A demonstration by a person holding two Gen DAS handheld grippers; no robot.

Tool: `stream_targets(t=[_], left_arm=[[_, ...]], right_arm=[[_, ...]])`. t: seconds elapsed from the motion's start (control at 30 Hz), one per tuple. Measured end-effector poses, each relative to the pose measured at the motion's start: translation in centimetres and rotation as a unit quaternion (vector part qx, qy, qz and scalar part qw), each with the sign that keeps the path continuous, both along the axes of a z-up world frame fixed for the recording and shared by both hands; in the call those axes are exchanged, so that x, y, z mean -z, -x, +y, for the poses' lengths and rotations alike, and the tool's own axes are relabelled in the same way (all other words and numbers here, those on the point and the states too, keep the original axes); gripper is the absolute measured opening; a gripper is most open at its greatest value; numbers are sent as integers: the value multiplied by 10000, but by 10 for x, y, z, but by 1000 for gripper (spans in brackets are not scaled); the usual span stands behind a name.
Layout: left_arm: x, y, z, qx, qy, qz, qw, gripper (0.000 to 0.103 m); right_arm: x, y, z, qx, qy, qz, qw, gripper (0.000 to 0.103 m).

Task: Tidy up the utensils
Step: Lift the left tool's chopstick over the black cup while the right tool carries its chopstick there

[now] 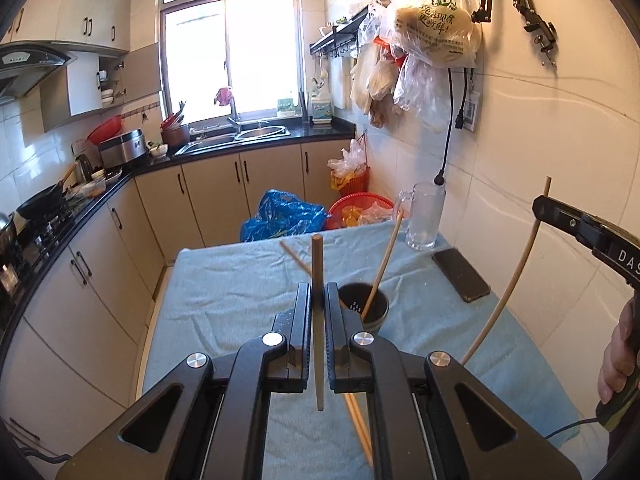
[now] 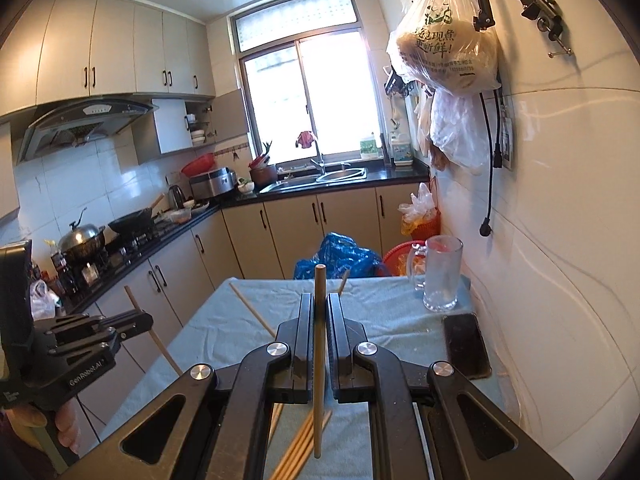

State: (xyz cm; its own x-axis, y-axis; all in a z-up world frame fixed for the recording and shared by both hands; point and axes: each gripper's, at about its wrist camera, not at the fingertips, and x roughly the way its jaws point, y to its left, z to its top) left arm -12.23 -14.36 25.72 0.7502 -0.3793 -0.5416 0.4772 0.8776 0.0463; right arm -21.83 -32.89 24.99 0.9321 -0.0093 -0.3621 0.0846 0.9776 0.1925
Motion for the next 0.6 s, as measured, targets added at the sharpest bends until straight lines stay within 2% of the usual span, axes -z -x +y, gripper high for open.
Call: stream_targets(t=[0.33,0.47,0.6], left_arm=[[-32,-38,-23,132,474,-205,9986,6],[-38,-53,-33,152,663,-230,9974,6],[-33,-73,-42,161,846,-57,9963,6]], right_arm=[[-23,-34,-15,72,-428,-474,9979,7],[-24,-53,-17,110,-550,-559,9969,7],[-18,-75,-18,195,-573,-559,9966,7]])
